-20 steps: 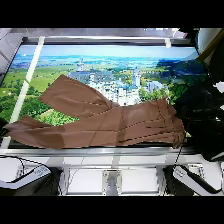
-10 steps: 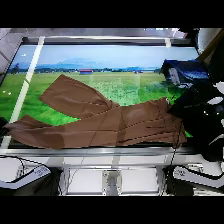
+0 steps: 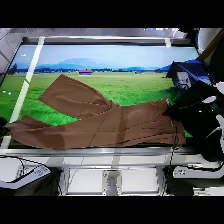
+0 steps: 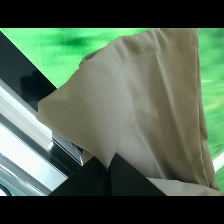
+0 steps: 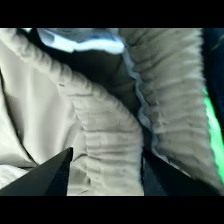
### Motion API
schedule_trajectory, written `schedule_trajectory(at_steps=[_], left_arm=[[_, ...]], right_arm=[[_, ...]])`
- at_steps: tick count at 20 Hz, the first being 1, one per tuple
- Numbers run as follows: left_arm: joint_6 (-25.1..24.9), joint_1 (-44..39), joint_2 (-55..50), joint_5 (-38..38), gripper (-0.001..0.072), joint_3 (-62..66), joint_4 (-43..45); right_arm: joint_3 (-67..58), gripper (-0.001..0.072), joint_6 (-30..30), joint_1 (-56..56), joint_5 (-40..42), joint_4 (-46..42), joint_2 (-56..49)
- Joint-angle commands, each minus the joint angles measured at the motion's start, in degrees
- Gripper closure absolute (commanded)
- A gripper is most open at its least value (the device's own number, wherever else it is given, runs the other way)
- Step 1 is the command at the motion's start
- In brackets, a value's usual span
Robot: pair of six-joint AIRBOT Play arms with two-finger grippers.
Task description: Fold the clothes and pants, and hang the long-sleeved shirts on hangers.
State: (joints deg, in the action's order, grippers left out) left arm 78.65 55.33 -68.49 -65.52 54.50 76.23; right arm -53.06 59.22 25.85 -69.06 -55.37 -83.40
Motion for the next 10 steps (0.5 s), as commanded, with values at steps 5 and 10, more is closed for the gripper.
schedule_trajectory(at_steps=[5,10], left_arm=[[0.0,0.0,0.0,0.0,0.07,0.0,-3.2],[0.0,-0.9,0.0,6.5,0.0701,1.9,-18.6]], right_arm=[[-4.5,0.0679,-3.4,-0.3,-6.3,5.2,-1.2],[-20.2,0.068,2.1,-3.5,3.5,11.6,-1.7]])
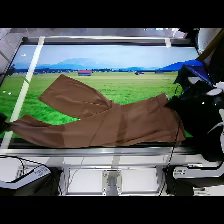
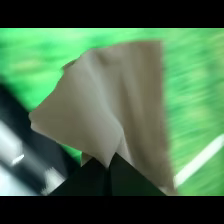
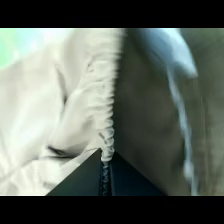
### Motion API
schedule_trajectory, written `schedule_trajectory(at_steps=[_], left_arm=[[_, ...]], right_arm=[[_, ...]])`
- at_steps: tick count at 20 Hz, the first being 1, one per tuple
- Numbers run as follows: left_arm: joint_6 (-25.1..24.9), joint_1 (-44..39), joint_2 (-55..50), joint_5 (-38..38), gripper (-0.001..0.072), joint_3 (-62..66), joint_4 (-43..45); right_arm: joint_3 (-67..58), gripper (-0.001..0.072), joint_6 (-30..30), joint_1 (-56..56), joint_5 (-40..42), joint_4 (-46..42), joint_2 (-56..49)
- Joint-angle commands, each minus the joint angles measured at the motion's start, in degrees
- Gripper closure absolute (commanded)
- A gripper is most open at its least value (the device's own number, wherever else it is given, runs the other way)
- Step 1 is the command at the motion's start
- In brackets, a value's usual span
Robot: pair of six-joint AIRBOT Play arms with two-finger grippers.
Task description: Fold the clothes and pants, and hang the long-sleeved shirts on hangers.
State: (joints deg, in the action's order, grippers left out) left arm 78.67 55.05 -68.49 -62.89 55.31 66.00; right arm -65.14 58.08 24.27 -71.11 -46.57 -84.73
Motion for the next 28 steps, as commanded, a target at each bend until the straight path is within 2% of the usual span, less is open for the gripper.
schedule_trajectory(at_steps=[1,3,7,11,13,14,18,20,22,25,28], left_arm=[[-0.1,-1.9,-0.1,5.1,0.0701,2.4,-8.4],[0.0,-4.9,-0.1,5.5,0.0701,6.2,-8.5],[0.0,-6.6,0.0,2.3,0.0701,15.6,-8.2],[-0.1,-3.4,0.6,-5.0,0.0701,17.7,-6.9],[-1.1,-2.9,0.6,-10.4,0.0701,17.6,-3.0],[-1.2,-2.9,0.6,-12.8,0.0701,17.2,-0.3],[-1.6,-2.3,1.7,-14.4,0.0701,8.5,9.7],[-3.9,-2.1,1.6,-11.0,0.07,2.0,11.7],[-3.9,-2.2,1.6,-4.5,0.07,-3.7,12.0],[-3.9,-2.2,1.2,4.4,0.0701,-6.5,11.9],[-3.9,-2.2,0.8,9.9,0.0701,-6.5,8.1]], right_arm=[[-12.8,0.068,4.2,-2.9,6.2,2.8,-1.3],[-24.3,0.068,7.4,-4.2,4.3,2.8,-4.4],[-43.4,0.068,8.8,-3.2,-5.8,-0.3,-5.3],[-46.3,0.0681,10.8,0.5,-19.3,-11.6,2.7],[-39.5,0.0681,10.3,3.3,-23.5,-15.9,9.4],[-33.0,0.0681,10.1,5.6,-22.2,-16.2,14.1],[2.5,0.0681,7.6,15.5,-16.9,-19.7,34.2],[19.7,0.0681,6.3,18.8,-15.5,-21.1,41.4],[31.7,0.0681,5.8,19.3,-14.1,-26.0,44.9],[37.6,0.0681,8.6,19.3,-11.1,-33.2,45.3],[37.3,0.0681,13.5,19.3,-5.0,-34.5,45.3]])
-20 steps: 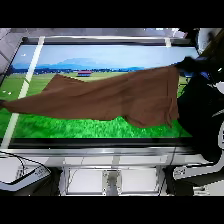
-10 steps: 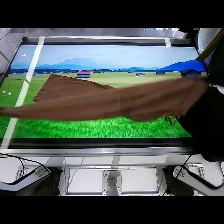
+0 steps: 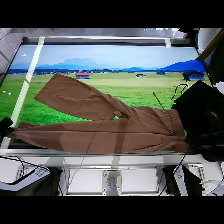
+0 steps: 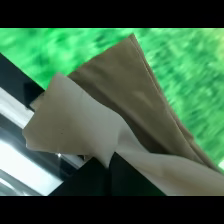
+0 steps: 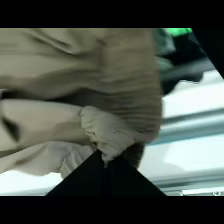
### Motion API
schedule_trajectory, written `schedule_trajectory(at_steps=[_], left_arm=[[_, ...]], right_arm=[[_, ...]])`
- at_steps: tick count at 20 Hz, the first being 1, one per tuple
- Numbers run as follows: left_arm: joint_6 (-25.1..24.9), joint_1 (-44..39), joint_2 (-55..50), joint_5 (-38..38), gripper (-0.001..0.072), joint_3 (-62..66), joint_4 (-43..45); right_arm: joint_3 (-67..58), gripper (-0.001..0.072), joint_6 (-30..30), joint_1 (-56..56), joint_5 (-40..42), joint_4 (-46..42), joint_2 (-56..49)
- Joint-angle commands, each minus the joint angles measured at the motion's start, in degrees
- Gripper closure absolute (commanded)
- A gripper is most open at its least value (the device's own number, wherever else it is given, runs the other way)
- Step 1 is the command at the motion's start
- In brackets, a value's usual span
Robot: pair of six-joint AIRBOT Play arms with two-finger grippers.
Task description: Fold the clothes and pants, and hang the long-sleeved shirts on hangers.
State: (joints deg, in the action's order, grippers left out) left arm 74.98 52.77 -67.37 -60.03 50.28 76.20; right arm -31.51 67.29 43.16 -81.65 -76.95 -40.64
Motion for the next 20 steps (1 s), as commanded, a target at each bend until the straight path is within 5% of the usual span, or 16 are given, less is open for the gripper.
schedule_trajectory(at_steps=[1,3,4,5,6,8,11,12,17,20], left_arm=[[-0.2,0.0,-0.4,8.1,0.0701,-1.5,-3.6],[-0.2,0.1,-1.1,8.8,0.0697,-1.5,-4.6],[-0.2,0.0,-1.4,8.2,0.0523,-1.5,-5.0],[-0.2,0.1,-1.3,7.8,0.0056,-1.2,-5.8],[-0.2,0.1,-1.1,7.1,0.0009,-0.3,-6.9],[-0.8,0.0,-0.1,6.7,0.0003,3.0,-13.6],[-10.8,-3.0,-0.3,8.8,0.0003,9.1,-33.5],[-10.6,-6.2,-1.5,10.1,0.0003,11.5,-33.4],[7.1,-17.9,-14.7,7.7,0.0004,20.5,-20.8],[7.3,-17.6,-22.1,5.0,0.0023,22.3,-22.6]], right_arm=[[3.6,0.0681,5.7,0.4,7.1,-4.1,1.2],[3.6,0.068,6.4,0.4,7.9,-4.0,1.2],[3.6,0.0612,7.6,0.4,7.7,-3.9,1.2],[3.3,0.036,7.7,0.4,6.8,-3.8,1.2],[2.3,0.0232,7.7,0.4,5.6,-3.9,1.2],[-2.5,0.0233,7.7,0.4,3.2,-3.7,1.2],[-11.7,0.0234,7.7,0.3,6.5,2.4,1.2],[-13.5,0.0235,7.7,0.3,9.0,6.0,1.2],[-17.6,0.0235,7.7,0.4,11.5,15.8,0.1],[-18.9,0.0234,7.7,0.4,8.1,16.4,0.1]])
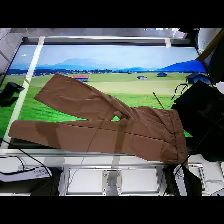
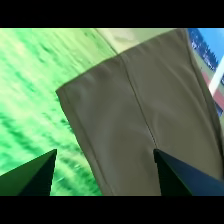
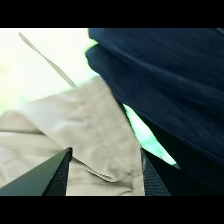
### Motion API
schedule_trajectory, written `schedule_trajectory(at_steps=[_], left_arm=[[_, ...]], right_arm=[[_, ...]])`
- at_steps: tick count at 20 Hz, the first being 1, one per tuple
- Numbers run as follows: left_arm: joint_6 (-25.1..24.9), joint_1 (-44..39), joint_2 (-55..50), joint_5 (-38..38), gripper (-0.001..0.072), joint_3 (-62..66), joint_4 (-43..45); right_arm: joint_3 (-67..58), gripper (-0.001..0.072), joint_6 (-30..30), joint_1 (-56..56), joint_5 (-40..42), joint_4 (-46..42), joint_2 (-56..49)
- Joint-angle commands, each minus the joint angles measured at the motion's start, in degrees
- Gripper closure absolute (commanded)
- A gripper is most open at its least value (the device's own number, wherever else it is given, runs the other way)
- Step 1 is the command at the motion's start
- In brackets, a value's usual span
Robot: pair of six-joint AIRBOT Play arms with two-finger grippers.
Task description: Fold the clothes and pants, and hang the long-sleeved shirts on hangers.
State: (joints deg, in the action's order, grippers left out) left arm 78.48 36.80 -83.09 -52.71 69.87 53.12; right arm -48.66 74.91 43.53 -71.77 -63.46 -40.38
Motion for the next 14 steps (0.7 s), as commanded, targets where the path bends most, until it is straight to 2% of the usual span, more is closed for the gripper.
schedule_trajectory(at_steps=[1,2,8,10,14], left_arm=[[3.3,-1.5,-8.1,-2.8,0.008,3.2,0.5],[2.8,-1.3,-9.6,-2.8,0.0107,3.5,0.4],[1.6,-1.0,-15.3,-2.2,0.0107,6.0,1.5],[1.4,-1.3,-16.5,-0.7,0.0107,6.7,1.2],[-1.6,-2.6,-17.5,2.4,0.0108,6.8,-2.0]], right_arm=[[-1.8,0.0235,0.1,0.0,-2.6,4.0,-0.2],[-1.8,0.0235,0.1,0.0,-3.3,5.3,-0.2],[-1.8,0.0238,0.1,0.0,-4.8,13.8,-0.1],[-1.8,0.0266,0.1,0.0,-4.8,15.8,-0.1],[-1.8,0.0266,0.1,0.0,-5.3,18.2,-0.1]])
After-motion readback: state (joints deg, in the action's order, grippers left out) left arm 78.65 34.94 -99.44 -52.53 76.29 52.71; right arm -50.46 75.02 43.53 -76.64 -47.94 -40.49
